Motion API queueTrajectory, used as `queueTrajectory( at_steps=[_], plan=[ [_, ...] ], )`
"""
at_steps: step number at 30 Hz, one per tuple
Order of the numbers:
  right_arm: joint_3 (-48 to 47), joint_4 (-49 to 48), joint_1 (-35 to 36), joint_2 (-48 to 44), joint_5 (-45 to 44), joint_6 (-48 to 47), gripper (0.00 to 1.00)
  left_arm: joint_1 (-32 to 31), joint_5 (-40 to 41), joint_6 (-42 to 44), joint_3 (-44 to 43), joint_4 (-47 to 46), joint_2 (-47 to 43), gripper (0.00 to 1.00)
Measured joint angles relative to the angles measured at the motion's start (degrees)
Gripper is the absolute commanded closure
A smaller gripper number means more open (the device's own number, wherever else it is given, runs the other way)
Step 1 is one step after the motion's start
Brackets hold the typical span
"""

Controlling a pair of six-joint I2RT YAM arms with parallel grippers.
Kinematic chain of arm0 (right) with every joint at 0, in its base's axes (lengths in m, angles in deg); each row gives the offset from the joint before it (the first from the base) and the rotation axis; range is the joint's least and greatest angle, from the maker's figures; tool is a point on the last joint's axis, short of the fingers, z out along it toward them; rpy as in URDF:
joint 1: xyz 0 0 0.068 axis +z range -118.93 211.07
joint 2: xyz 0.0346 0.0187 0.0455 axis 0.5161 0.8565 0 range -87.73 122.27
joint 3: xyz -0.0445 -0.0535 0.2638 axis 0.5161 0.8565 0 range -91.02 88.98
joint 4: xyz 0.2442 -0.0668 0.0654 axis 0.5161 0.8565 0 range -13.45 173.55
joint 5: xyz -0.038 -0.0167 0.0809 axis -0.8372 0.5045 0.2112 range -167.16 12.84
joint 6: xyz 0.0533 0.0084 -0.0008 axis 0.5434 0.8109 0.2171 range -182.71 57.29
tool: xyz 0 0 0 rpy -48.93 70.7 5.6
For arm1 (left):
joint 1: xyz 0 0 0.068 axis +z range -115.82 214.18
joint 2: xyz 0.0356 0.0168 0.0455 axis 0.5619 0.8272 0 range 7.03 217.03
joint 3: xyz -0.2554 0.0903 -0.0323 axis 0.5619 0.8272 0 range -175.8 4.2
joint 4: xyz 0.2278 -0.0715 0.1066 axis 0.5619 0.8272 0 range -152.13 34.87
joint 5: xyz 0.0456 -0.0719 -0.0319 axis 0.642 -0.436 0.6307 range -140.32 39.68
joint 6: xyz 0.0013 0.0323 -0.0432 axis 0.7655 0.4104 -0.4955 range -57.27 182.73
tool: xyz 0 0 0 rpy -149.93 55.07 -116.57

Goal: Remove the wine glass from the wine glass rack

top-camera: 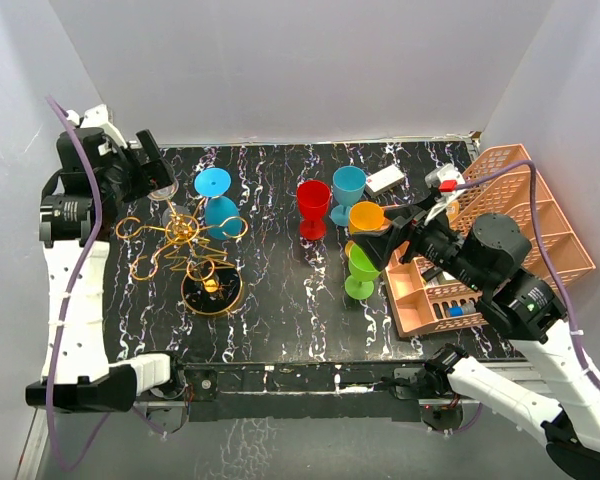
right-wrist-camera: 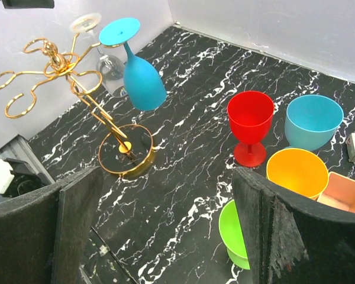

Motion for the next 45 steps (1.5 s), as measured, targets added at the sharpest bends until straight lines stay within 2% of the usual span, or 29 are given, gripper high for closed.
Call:
queueTrajectory(
  at_steps=[6, 12, 17, 25, 30, 38, 45],
  plan=[
    [-1.18, 1.33, 0.0, 1.27, 1.14, -0.55, 0.01, 0.63, -2.89, 0.96, -0.61, 2.43, 3.26, 0.14],
    [-1.4, 1.7, 0.0, 1.62, 2.47, -0.96, 0.01, 4.07, -3.43, 1.7, -1.33, 4.66, 5.75, 0.16],
    [-1.4, 1.86, 0.0, 1.57, 3.26, -1.25, 0.01, 6.99, -4.15, 2.14, -1.9, 4.87, 6.73, 0.29],
    [-1.4, 1.9, 0.0, 1.62, 3.69, -1.36, 0.01, 11.74, -11.76, 1.97, -1.6, 4.31, 7.63, 0.38],
    [-1.4, 1.9, 0.0, 1.64, 4.11, -1.36, 0.01, 12.39, -15.63, 1.4, 0.35, 3.3, 7.67, 0.42],
    [-1.38, 1.9, 0.0, 1.64, 4.15, -1.36, 0.01, 12.39, -18.45, 0.46, 2.91, 1.99, 8.83, 0.43],
    [-1.38, 1.9, 0.0, 2.01, 4.31, -1.36, 0.01, 12.39, -18.88, -0.39, 4.07, 1.05, 8.83, 0.52]
  ],
)
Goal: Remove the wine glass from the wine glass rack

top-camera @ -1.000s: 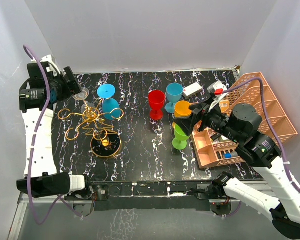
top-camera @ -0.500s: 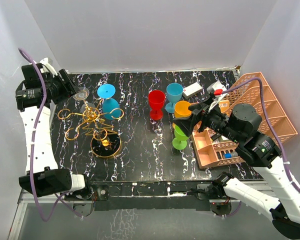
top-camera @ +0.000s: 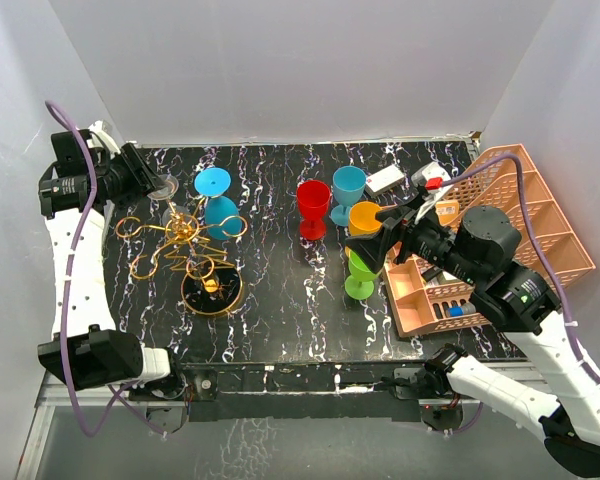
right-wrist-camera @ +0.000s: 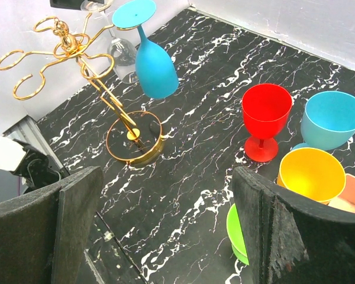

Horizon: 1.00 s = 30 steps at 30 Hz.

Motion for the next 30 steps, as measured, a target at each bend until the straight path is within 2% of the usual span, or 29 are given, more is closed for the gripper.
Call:
queueTrajectory(
  at_steps=[8, 22, 26, 28, 30],
  plan=[
    [0.0, 0.0, 0.0, 0.24, 0.04, 0.2, 0.01, 0.0, 0.02, -0.46, 0.0, -0.68, -0.02, 0.65],
    [0.0, 0.0, 0.0, 0.26, 0.02, 1.11, 0.01, 0.37, 0.04, -2.27, 0.66, -2.62, -0.92, 0.82],
    [-0.02, 0.0, 0.0, 0.26, 0.02, 1.14, 0.01, 0.37, 0.13, -3.54, 1.01, -3.54, -1.6, 0.91],
    [-0.02, 0.0, 0.0, 0.26, 0.02, 1.16, 0.01, 0.37, 0.57, -4.07, 1.01, -3.8, -2.08, 0.98],
    [-0.02, 0.0, 0.0, 0.26, 0.02, 1.16, 0.01, 0.37, 1.05, -4.74, 1.07, -3.74, -2.58, 1.0]
  ],
)
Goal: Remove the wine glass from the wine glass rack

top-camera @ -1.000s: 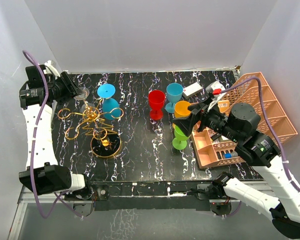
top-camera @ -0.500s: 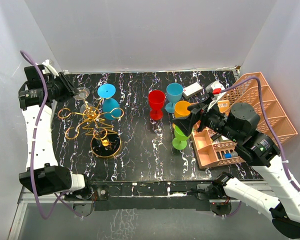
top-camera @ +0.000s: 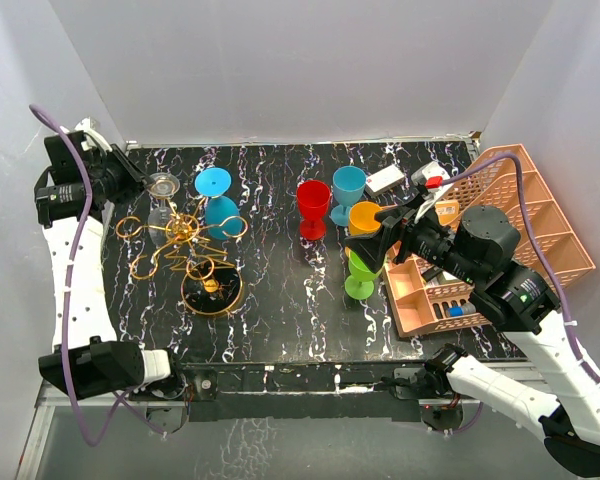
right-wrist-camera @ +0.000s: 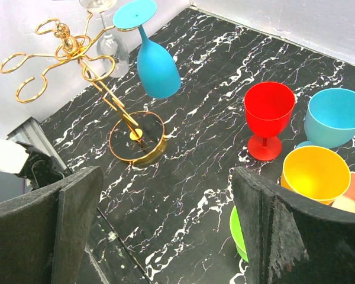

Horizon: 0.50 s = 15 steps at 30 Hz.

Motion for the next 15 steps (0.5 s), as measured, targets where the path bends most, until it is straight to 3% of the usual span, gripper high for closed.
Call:
queueTrajectory(
  at_steps=[15],
  plan=[
    [0.0, 0.0, 0.0, 0.02, -0.04, 0.15, 0.01, 0.0, 2.05, -9.49, 4.02, -3.72, -4.46, 1.0]
  ],
)
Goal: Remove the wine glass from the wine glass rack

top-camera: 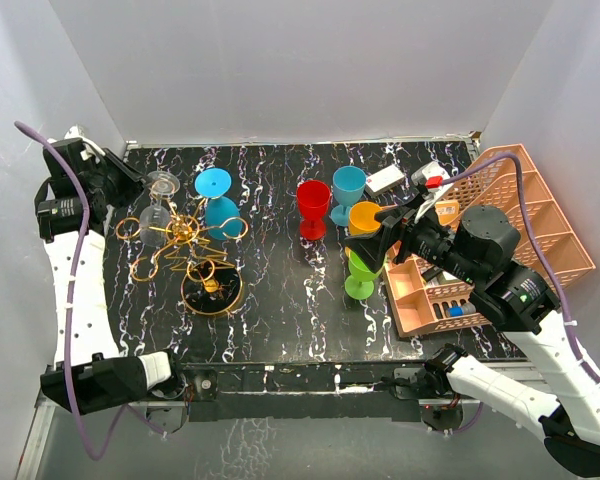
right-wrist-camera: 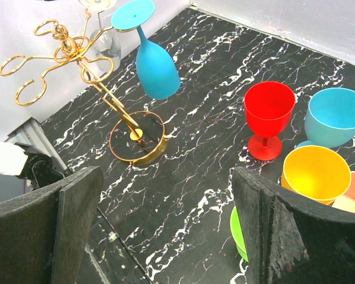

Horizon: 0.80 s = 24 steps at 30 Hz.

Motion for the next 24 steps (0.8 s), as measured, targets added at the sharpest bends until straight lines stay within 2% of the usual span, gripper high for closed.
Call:
queueTrajectory(
  at_steps=[16, 24],
  plan=[
    [0.0, 0.0, 0.0, 0.07, -0.26, 0.0, 0.01, 0.0, -1.51, -16.33, 3.48, -7.13, -2.95, 1.0],
    [0.0, 0.0, 0.0, -0.09, -0.87, -0.02, 0.01, 0.0, -2.38, -19.91, 3.69, -8.07, -4.87, 1.0]
  ],
)
